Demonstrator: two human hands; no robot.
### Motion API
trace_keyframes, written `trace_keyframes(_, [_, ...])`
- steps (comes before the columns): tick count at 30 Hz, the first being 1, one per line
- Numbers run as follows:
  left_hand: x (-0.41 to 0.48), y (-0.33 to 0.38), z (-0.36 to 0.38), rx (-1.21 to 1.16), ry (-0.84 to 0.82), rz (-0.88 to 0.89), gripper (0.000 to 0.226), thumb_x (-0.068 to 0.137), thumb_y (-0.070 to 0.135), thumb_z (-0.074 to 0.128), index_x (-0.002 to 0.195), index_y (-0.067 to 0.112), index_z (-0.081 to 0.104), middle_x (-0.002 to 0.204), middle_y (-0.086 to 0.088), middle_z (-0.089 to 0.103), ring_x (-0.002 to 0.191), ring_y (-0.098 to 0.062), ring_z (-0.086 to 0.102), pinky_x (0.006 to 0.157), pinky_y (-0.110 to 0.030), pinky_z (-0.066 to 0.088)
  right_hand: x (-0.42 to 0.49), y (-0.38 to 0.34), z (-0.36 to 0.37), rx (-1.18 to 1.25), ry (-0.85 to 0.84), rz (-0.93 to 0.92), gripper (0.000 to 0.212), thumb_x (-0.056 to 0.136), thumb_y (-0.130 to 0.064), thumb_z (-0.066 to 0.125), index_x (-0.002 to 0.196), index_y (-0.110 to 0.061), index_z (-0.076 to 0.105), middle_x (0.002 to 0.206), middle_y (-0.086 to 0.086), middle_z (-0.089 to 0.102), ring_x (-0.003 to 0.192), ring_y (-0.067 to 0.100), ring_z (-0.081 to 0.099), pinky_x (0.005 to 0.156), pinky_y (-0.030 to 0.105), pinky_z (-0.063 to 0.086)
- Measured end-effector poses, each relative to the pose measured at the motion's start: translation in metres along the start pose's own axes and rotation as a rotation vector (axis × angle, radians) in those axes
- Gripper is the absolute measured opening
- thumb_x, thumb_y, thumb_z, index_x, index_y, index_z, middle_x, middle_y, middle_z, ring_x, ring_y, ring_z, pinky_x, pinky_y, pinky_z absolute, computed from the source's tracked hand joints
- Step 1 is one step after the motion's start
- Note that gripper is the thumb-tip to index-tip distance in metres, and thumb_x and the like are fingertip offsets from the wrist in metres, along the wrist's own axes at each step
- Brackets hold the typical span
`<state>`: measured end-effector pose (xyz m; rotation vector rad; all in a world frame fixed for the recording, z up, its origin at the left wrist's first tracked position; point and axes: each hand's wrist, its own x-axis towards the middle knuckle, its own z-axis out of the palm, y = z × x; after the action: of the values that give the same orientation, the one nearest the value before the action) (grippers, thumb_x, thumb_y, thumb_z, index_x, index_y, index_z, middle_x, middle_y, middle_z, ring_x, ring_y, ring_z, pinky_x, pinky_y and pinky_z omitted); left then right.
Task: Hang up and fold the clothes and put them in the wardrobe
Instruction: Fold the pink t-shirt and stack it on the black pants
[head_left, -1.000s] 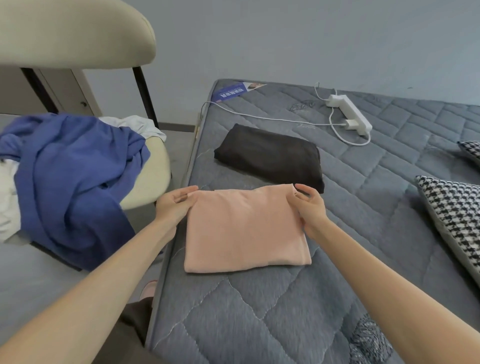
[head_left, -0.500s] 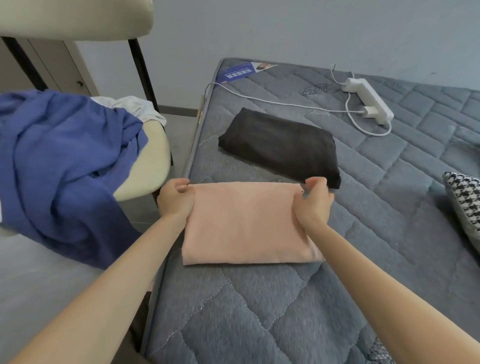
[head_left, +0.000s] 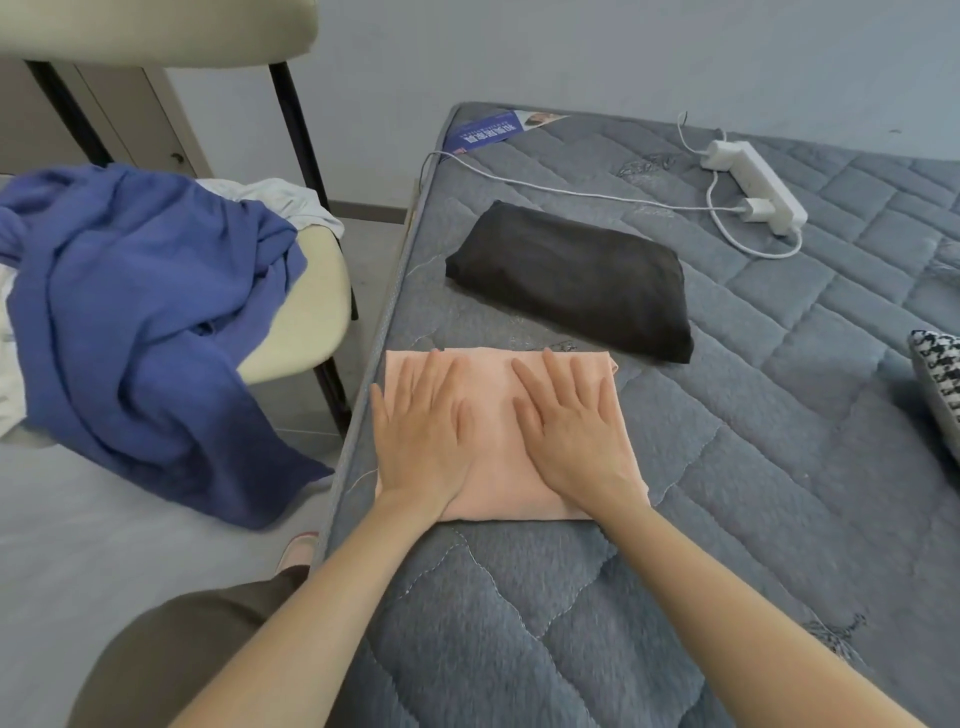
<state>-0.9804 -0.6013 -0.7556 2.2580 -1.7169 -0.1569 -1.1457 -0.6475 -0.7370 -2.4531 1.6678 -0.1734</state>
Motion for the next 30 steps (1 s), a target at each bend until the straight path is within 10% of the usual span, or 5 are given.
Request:
trace_keyframes(14, [-0.001,-0.022,-0.008,-0.494,-0.011,-0.189,0.051,0.103,0.031,0.028,0.153,0.027,0.017,0.159,0.002,0.017,0.145,-0.016,0.017,0.117,-0.034,0.019,-0.005,0.021,0.011,0.259,0.078,0.290,0.053,0.102,-0.047,0.022,0.152,-0.035,0.016,0.162,0.009,0.002,0.147,0.029,0.012,0.119,0.039,0.007])
trace_keyframes(30, [-0.005,-0.033,-0.031,-0.783,-0.166,-0.609,0.046,0.092,0.045,0.052,0.106,0.002,0.062,0.111,-0.013,0.063,0.108,-0.034,0.058,0.093,-0.042,0.046,-0.012,0.035,-0.018,0.712,-0.043,0.629,0.050,0.094,-0.047,0.049,0.123,-0.006,0.052,0.116,0.007,0.060,0.108,0.029,0.056,0.082,0.034,0.041])
